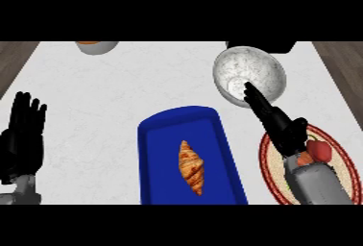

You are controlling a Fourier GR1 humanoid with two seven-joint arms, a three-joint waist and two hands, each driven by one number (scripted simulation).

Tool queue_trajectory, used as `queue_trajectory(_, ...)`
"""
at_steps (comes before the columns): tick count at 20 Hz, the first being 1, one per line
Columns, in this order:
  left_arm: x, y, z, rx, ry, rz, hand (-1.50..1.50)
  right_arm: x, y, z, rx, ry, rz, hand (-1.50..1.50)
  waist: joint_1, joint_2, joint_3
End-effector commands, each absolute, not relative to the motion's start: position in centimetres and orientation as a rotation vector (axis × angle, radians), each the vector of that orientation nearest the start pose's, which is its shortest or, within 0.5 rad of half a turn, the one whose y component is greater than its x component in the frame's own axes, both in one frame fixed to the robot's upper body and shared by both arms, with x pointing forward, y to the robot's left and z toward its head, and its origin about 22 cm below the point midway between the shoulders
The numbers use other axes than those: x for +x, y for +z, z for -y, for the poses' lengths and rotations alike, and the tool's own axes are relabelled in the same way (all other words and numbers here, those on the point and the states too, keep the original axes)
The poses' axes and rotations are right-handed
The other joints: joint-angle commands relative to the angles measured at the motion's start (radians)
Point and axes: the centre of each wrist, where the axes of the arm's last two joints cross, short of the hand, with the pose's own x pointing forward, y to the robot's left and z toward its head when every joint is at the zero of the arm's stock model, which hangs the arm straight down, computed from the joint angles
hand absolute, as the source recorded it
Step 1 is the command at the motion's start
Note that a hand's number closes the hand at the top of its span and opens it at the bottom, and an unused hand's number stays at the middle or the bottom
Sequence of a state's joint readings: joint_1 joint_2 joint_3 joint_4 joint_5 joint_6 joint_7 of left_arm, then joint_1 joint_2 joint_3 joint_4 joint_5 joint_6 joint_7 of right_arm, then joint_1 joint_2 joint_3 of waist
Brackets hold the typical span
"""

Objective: Pick the sweet potato from the placemat and place it in the bowl

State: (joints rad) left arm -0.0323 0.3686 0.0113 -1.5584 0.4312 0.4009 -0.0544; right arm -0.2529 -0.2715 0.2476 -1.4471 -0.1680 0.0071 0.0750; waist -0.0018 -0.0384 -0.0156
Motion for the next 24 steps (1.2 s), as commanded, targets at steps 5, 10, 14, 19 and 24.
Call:
queue_trajectory(5, 26.7, 7.7, -32.6, 0.311, 0.133, 1.790, 0.00, 25.4, 5.9, 14.2, 1.005, 0.760, 1.558, -1.50, 0.015, 0.027, 0.023)
queue_trajectory(10, 26.1, 7.5, -33.6, 0.310, 0.083, 1.751, 0.00, 23.1, 8.3, 25.5, 0.665, 0.817, 1.928, -1.50, -0.071, 0.025, 0.021)
queue_trajectory(14, 26.8, 8.9, -35.0, 0.311, 0.087, 1.764, 0.00, 20.9, 8.8, 30.7, 0.714, 0.956, 1.995, -1.50, -0.060, 0.029, 0.020)
queue_trajectory(19, 28.3, 9.4, -34.2, 0.295, 0.087, 1.775, 0.00, 20.3, 12.9, 36.8, 0.497, 1.161, 2.029, -1.50, -0.053, 0.032, 0.019)
queue_trajectory(24, 28.4, 8.7, -34.3, 0.273, 0.039, 1.785, 0.00, 20.5, 18.4, 40.5, 0.193, 1.316, 1.973, -1.50, -0.026, 0.036, 0.016)
